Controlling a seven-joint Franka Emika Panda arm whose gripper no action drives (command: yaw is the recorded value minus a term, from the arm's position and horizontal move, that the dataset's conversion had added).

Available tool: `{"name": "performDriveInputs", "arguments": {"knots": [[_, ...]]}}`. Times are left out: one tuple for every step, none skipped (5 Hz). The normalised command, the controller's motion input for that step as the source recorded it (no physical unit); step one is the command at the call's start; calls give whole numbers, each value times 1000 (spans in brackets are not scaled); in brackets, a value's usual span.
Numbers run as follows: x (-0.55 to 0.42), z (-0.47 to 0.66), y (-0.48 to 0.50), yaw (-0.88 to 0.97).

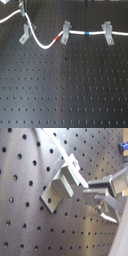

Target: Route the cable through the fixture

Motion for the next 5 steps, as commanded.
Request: {"name": "performDriveInputs", "arguments": {"knots": [[-24, 131, 185, 240], [-15, 64, 83, 143], [-86, 250, 75, 63], [-59, 213, -16, 0], [-49, 107, -57, -3]]}}
